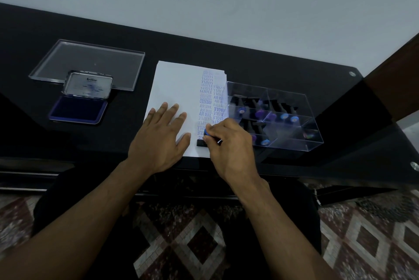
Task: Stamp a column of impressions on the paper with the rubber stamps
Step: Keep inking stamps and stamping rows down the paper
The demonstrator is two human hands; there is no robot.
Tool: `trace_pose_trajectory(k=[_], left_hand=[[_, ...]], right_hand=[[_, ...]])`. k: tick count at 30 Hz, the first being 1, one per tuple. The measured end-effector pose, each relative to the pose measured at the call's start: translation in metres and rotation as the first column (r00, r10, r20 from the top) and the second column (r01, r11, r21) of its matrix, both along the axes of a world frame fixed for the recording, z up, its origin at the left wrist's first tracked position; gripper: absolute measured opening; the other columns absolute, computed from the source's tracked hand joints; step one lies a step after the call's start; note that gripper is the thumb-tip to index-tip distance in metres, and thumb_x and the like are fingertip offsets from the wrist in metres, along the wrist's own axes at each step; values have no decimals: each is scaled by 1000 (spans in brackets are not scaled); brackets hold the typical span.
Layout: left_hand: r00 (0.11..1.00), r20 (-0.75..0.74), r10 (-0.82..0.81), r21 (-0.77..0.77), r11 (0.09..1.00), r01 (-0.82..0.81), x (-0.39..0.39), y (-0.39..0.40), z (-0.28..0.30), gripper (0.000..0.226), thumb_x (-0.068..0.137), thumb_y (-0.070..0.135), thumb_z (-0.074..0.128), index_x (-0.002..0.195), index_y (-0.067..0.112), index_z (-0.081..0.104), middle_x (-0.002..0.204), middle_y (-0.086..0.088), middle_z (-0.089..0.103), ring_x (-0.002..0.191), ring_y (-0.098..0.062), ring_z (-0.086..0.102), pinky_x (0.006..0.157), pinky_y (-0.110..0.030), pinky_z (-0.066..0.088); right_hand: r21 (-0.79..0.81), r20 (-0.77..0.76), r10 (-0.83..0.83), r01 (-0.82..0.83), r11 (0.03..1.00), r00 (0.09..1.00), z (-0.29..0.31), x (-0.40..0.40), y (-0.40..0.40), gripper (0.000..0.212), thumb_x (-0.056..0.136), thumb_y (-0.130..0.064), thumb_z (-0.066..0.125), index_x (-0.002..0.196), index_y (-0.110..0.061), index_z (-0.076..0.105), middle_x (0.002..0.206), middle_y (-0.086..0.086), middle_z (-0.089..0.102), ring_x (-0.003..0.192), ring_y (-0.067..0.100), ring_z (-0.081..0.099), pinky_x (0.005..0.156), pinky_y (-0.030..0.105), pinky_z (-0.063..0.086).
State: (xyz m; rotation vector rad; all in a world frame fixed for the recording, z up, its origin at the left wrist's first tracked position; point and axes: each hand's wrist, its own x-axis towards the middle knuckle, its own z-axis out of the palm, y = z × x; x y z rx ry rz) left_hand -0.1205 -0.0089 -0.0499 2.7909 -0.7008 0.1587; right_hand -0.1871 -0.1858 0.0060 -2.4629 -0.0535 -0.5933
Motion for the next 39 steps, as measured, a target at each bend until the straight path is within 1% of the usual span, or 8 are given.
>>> trace_pose_trajectory(k=[5,8,12,17,24,28,32,39], left_hand=[[1000,3,-2,-1,1000,2,0,0,0,69,99,58,23,153,17,40,164,-10,29,154,-28,17,125,-47,15],[1000,3,-1,-2,1000,1,0,0,-1,69,99,58,23,152,17,41,163,-10,30,154,-28,18,125,-48,16],[1000,8,-1,0,1000,1,0,0,-1,70,100,58,23,152,16,42,163,-11,31,154,-29,19,125,-48,17],[1000,6,-3,-7,1000,3,0,0,-1,70,100,58,23,152,16,41,163,-11,30,154,-28,18,125,-48,16],[1000,9,-1,-2,1000,1,0,0,-1,70,100,58,23,153,17,41,163,-10,30,154,-28,17,125,-48,16],[1000,12,-3,-14,1000,3,0,0,-2,69,100,58,24,152,16,42,163,-10,31,154,-28,19,125,-48,17],[1000,6,0,-9,1000,0,0,-1,-2,70,100,59,22,153,17,41,164,-10,30,154,-27,17,125,-47,16],[1000,13,1,-7,1000,0,0,0,-2,68,100,57,25,152,17,41,163,-10,30,154,-27,17,125,-48,16]], right_hand=[[-5,19,7,-7,1000,1000,-3,0,0,9,80,-4,78,89,-5,77,82,3,64,70,12,62,71,16,49],[-19,23,19,-18,1000,1000,-2,0,-1,9,80,-3,78,88,-5,77,81,4,64,69,13,62,71,14,47],[-28,39,27,-26,999,999,-2,-1,-1,6,79,-2,78,85,-4,76,79,4,63,68,14,62,69,16,46],[-20,61,23,-22,1000,998,-4,-4,0,10,77,0,79,87,-3,77,80,4,65,70,12,63,73,9,45],[15,59,21,-22,1000,998,-6,2,-1,7,80,-1,77,86,-4,77,80,5,64,69,14,64,71,15,48],[16,70,27,-28,999,997,-7,1,-2,7,80,-2,77,87,-3,77,81,6,65,70,15,64,70,23,50],[15,96,40,-41,999,995,-8,-3,-2,8,80,-1,77,87,-2,76,82,6,66,72,15,65,71,24,53],[19,90,48,-50,999,995,-9,-4,-2,10,80,-1,78,89,-2,76,82,5,65,73,15,66,72,24,53]])
